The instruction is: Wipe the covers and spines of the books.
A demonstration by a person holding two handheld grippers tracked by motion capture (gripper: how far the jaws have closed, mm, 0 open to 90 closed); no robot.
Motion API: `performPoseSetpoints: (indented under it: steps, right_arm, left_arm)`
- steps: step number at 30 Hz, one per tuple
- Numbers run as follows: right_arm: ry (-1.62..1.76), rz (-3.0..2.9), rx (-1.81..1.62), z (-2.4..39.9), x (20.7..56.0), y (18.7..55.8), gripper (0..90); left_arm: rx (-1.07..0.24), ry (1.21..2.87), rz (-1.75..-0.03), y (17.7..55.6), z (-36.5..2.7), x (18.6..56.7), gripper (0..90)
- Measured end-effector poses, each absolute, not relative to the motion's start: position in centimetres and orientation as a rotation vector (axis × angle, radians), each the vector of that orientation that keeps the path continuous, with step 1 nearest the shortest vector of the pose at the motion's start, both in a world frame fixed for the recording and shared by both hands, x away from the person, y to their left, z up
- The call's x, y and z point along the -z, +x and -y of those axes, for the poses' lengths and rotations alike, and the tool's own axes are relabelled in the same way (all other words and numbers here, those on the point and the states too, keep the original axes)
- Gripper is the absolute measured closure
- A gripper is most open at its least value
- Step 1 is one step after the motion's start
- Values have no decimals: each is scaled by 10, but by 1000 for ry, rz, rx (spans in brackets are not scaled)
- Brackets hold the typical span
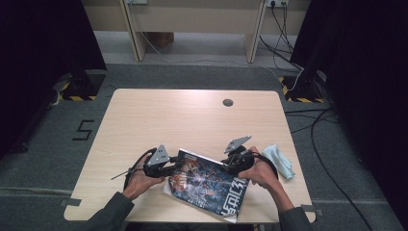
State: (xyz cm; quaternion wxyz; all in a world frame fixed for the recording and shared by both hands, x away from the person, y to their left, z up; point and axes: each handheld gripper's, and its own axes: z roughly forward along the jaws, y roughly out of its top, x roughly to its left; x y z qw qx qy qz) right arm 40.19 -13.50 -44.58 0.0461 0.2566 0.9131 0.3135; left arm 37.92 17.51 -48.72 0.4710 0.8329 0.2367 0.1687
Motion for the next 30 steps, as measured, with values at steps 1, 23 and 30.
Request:
performPoseSetpoints:
  steps: [1, 23, 30]
  right_arm:
    - [805, -2781, -960, 135, 446, 404, 697]
    - [1319, -2297, -1003, 223, 430, 409, 391]
    - [1407, -2221, -863, 257, 437, 409, 467]
  left_arm:
    - [-428, 2043, -581, 377, -174, 486, 755]
    - [-424, 2007, -644, 360, -183, 484, 820]
    - [-421, 2013, -636, 356, -184, 484, 821]
